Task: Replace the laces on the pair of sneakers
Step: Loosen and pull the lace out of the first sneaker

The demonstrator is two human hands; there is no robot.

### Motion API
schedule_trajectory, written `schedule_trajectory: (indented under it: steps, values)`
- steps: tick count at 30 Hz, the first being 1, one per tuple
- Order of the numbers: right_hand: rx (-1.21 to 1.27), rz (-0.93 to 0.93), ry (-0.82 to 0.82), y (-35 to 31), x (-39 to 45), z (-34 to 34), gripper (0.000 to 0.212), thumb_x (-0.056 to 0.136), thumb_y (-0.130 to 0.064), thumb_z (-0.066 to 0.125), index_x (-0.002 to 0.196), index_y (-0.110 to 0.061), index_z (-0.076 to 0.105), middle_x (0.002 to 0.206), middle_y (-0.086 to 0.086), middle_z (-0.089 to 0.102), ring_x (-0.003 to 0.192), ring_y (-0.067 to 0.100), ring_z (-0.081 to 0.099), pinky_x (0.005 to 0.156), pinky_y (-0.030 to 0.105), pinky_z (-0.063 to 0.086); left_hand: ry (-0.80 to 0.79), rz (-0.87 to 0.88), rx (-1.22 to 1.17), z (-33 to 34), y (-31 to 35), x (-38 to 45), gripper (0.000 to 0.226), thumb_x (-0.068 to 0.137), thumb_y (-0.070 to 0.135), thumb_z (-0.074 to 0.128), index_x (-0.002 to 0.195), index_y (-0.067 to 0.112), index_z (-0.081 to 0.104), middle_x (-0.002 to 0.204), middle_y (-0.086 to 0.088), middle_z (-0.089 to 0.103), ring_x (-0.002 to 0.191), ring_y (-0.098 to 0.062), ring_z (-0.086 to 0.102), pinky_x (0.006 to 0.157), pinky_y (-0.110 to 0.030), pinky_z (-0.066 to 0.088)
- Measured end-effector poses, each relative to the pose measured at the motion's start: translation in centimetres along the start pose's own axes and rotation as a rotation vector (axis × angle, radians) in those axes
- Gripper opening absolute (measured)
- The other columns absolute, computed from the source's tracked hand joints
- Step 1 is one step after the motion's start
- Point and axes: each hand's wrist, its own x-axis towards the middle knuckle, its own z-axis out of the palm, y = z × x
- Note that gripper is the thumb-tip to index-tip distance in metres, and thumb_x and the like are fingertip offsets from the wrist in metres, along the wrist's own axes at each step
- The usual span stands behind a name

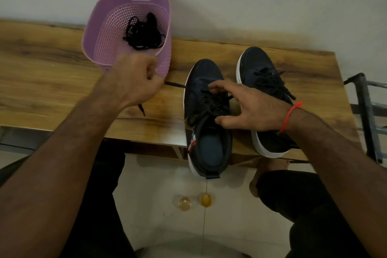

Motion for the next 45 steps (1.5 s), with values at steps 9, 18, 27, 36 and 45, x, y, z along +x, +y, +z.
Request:
schedule_trajectory:
  steps: [9,18,27,36,45]
  values:
    - [0.137,-0.034,0.018,-0.4,-0.6,-0.3,0.057,0.091,-0.050,0.058,0.144,-0.038,0.042,0.142,-0.017,0.050,0.129,-0.002,0.046,0.105,0.020,0.038,-0.314,0.104,-0.036,2.1,0.9,-0.7,0.024,0.092,0.039,0.067,0.114,0.030,0.069,0.101,0.017,0.066,0.084,0.000,0.066,0.079,-0.032,0.055]
    - [0.092,-0.103,0.065,-0.1,-0.9,-1.4,0.032,0.093,-0.032,0.063,0.125,-0.032,0.063,0.126,-0.016,0.057,0.116,-0.002,0.052,0.098,0.020,0.043,-0.288,0.292,-0.235,2.9,2.4,-0.9,0.028,0.090,0.039,0.071,0.115,0.029,0.069,0.110,0.013,0.065,0.085,-0.002,0.067,0.064,-0.010,0.050]
    - [-0.010,-0.198,0.130,-1.3,-1.1,-1.3,0.034,0.083,-0.055,0.064,0.098,-0.025,0.066,0.099,-0.010,0.058,0.093,0.007,0.056,0.084,0.025,0.049,-0.367,0.359,-0.164,4.2,2.3,-1.1,0.081,0.081,0.055,0.076,0.150,0.028,0.041,0.152,0.010,0.044,0.122,0.001,0.044,0.097,-0.010,0.038]
    - [0.189,-0.198,0.179,-0.6,-1.2,-1.9,0.007,0.093,-0.019,0.065,0.087,-0.020,0.062,0.096,-0.009,0.057,0.090,0.015,0.059,0.084,0.035,0.052,-0.442,0.223,0.021,5.0,2.2,-1.0,0.102,0.073,0.076,0.067,0.156,0.047,0.017,0.154,0.018,0.039,0.138,-0.011,0.025,0.107,-0.044,0.022]
    - [0.457,-0.130,0.100,-0.9,-1.1,-1.4,0.010,0.082,-0.029,0.061,0.078,-0.020,0.062,0.086,0.014,0.062,0.079,0.032,0.058,0.075,0.039,0.051,-0.419,0.185,0.022,5.5,2.0,-1.0,0.099,0.073,0.073,0.071,0.154,0.053,0.018,0.152,0.021,0.039,0.133,-0.007,0.024,0.099,-0.039,0.020]
